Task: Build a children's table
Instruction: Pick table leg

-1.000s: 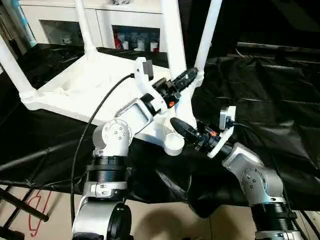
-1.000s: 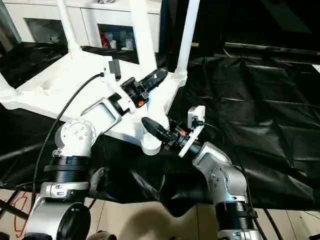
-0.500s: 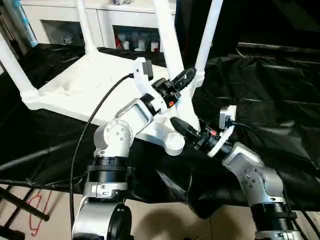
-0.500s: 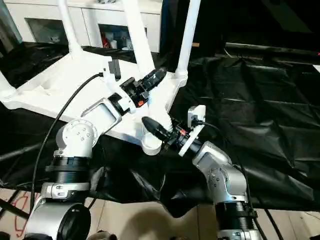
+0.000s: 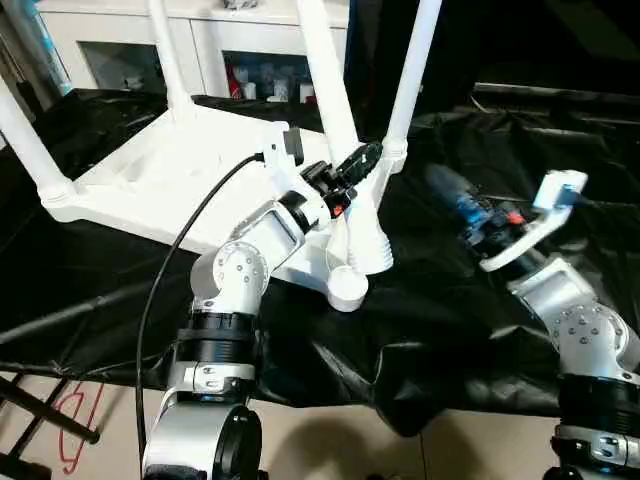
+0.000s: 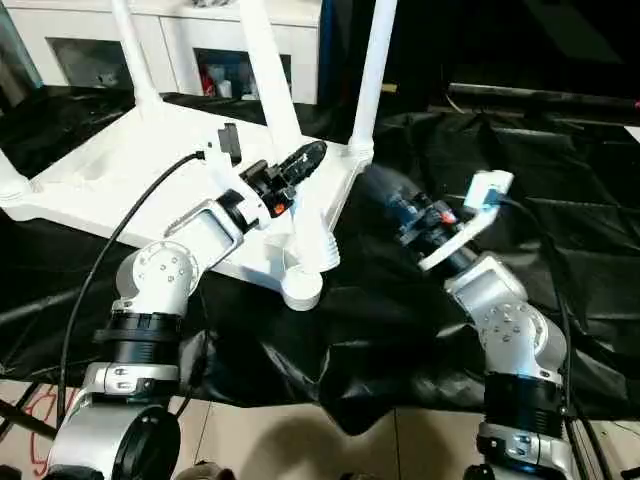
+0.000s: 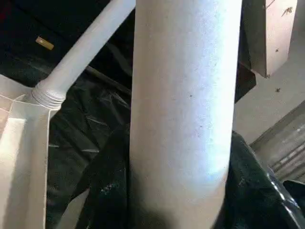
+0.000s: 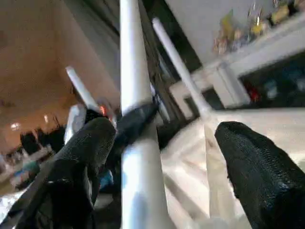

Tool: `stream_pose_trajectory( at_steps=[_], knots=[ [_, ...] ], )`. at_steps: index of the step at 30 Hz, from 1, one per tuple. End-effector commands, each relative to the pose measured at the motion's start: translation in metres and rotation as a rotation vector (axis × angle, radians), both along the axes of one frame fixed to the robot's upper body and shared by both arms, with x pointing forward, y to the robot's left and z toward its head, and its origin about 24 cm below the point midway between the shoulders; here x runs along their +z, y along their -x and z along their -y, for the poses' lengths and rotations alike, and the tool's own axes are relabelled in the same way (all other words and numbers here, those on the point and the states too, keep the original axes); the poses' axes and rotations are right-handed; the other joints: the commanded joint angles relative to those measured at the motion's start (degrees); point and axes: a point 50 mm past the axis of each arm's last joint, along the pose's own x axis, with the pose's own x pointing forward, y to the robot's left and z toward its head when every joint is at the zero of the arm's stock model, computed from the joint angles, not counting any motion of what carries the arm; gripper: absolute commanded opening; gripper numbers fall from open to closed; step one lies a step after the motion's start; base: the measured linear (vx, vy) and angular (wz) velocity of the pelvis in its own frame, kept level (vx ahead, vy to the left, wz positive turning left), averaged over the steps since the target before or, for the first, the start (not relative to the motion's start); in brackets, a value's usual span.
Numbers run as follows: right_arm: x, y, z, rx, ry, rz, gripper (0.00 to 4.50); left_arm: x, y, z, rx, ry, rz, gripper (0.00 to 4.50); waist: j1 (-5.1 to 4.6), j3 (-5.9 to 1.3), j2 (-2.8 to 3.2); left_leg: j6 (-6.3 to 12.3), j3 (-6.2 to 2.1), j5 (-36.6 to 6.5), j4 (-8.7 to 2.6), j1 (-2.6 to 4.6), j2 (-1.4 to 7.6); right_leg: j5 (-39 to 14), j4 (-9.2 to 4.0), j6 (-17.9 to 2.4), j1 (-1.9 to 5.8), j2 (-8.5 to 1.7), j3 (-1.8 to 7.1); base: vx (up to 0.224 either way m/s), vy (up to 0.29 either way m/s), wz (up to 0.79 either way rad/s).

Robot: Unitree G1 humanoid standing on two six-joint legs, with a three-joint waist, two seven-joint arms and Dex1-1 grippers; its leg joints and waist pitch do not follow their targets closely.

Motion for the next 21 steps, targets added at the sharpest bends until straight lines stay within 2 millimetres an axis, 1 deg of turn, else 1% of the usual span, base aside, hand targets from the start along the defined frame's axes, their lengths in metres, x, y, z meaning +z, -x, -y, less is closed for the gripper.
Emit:
stream_pose_trajectory(
  at_steps=[1, 4, 5, 6, 7, 8, 9, 10, 12, 13, 14, 15, 16, 17, 21],
  knots=[
    [-0.004, -0.003, -0.008, 0.024, 0.098, -0.045, 3.84, 0.009, 0.0, 0.004, -0.009, -0.024, 0.051, 1.98, 0.1, -4.43, -1.24, 2.01, -0.6, -10.15, -3.6, 0.84, 1.05, -21.23, -4.9, -6.16, 3.18, -2.83, 2.18, 0.0, 0.0, 0.0],
    [-0.004, -0.005, -0.014, 0.071, 0.129, -0.08, 3.84, 0.012, 0.005, 0.007, -0.072, -0.054, 0.119, 1.98, 0.24, -4.45, -1.35, 2.15, -0.63, -9.92, -3.61, 0.75, 0.91, -21.98, -4.98, -5.59, 3.25, -2.97, 2.26, 0.0, 0.0, 0.0],
    [-0.004, -0.004, -0.017, 0.116, 0.14, -0.088, 3.84, 0.013, 0.009, 0.009, -0.131, -0.07, 0.168, 1.98, 0.27, -4.51, -1.34, 2.15, -0.6, -9.77, -3.62, 0.79, 1.01, -21.68, -4.88, -5.59, 3.23, -2.97, 2.32, 0.0, 0.0, 0.0],
    [-0.003, -0.003, -0.019, 0.139, 0.147, -0.091, 3.84, 0.014, 0.011, 0.009, -0.164, -0.072, 0.19, 1.98, 0.29, -4.5, -1.32, 2.3, -0.68, -9.7, -3.68, 0.84, 1.09, -21.48, -4.84, -5.76, 3.24, -2.98, 2.31, 0.0, 0.0, 0.0],
    [-0.002, -0.002, -0.021, 0.175, 0.155, -0.091, 3.84, 0.016, 0.015, 0.009, -0.215, -0.059, 0.213, 1.98, 0.27, -4.51, -1.18, 2.16, -0.62, -9.39, -3.64, 0.8, 1.22, -20.14, -4.59, -6.36, 3.14, -2.98, 2.41, 0.0, 0.0, 0.0],
    [-0.001, -0.001, -0.023, 0.218, 0.164, -0.089, 3.84, 0.019, 0.019, 0.009, -0.273, -0.033, 0.243, 1.98, 0.29, -4.52, -1.32, 2.21, -0.64, -9.34, -3.63, 0.79, 1.17, -19.32, -4.42, -6.89, 3.3, -3.0, 2.38, 0.0, 0.0, 0.0],
    [0.0, 0.0, -0.024, 0.256, 0.178, -0.085, 3.84, 0.02, 0.023, 0.009, -0.319, -0.021, 0.267, 1.98, 0.24, -4.49, -1.32, 2.28, -0.54, -9.2, -3.62, 0.73, 1.12, -18.92, -4.36, -7.09, 3.35, -2.96, 2.44, 0.0, 0.0, 0.0],
    [0.0, 0.002, -0.025, 0.288, 0.193, -0.081, 3.84, 0.022, 0.026, 0.008, -0.357, -0.016, 0.288, 1.98, 0.34, -4.49, -1.29, 2.28, -0.6, -9.25, -3.59, 0.83, 1.22, -18.35, -4.19, -7.66, 3.34, -2.99, 2.45, 0.0, 0.0, 0.0],
    [-0.001, 0.005, -0.028, 0.36, 0.241, -0.072, 3.84, 0.026, 0.032, 0.008, -0.434, 0.01, 0.333, 1.98, 0.29, -4.4, -1.26, 2.35, -0.47, -9.75, -3.56, 0.8, 1.19, -18.69, -4.24, -8.02, 3.31, -2.99, 2.52, 0.0, 0.0, 0.0],
    [-0.001, 0.006, -0.028, 0.372, 0.245, -0.072, 3.84, 0.027, 0.033, 0.008, -0.443, 0.014, 0.337, 1.98, 0.29, -4.4, -1.26, 2.35, -0.47, -9.75, -3.56, 0.8, 1.19, -18.69, -4.24, -8.02, 3.31, -2.99, 2.52, 0.0, 0.0, 0.0],
    [0.0, 0.007, -0.03, 0.425, 0.262, -0.064, 3.84, 0.031, 0.036, 0.008, -0.497, 0.031, 0.368, 1.98, 0.29, -4.35, -1.42, 2.13, -0.46, -10.17, -3.57, 0.84, 1.27, -19.41, -4.27, -8.0, 3.29, -3.08, 2.57, 0.0, 0.0, 0.0],
    [0.0, 0.008, -0.03, 0.447, 0.267, -0.06, 3.84, 0.032, 0.038, 0.009, -0.522, 0.036, 0.383, 1.98, 0.31, -4.33, -1.4, 2.05, -0.46, -10.58, -3.54, 1.01, 1.23, -20.13, -4.39, -8.01, 3.18, -3.04, 2.53, 0.0, 0.0, 0.0],
    [0.002, 0.008, -0.031, 0.47, 0.276, -0.051, 3.84, 0.034, 0.04, 0.01, -0.554, 0.043, 0.397, 1.98, 0.23, -4.32, -1.84, 2.06, -0.45, -10.64, -3.55, 0.87, 1.22, -20.52, -4.38, -7.91, 3.3, -3.04, 2.51, 0.0, 0.0, 0.0],
    [0.003, 0.007, -0.033, 0.491, 0.284, -0.043, 3.84, 0.036, 0.041, 0.011, -0.584, 0.05, 0.409, 1.98, 0.38, -4.29, -1.54, 1.82, -0.52, -11.03, -3.61, 1.02, 1.35, -21.47, -4.4, -7.73, 3.18, -3.17, 2.55, 0.0, 0.0, 0.0],
    [0.007, 0.009, -0.039, 0.558, 0.275, -0.014, 3.84, 0.038, 0.041, 0.014, -0.605, 0.067, 0.414, 1.98, 0.27, -4.2, -1.76, 1.13, -0.56, -11.71, -3.63, 1.07, 1.42, -21.75, -4.44, -7.82, 3.12, -3.17, 2.61, 0.0, 0.0, 0.0]
  ],
)
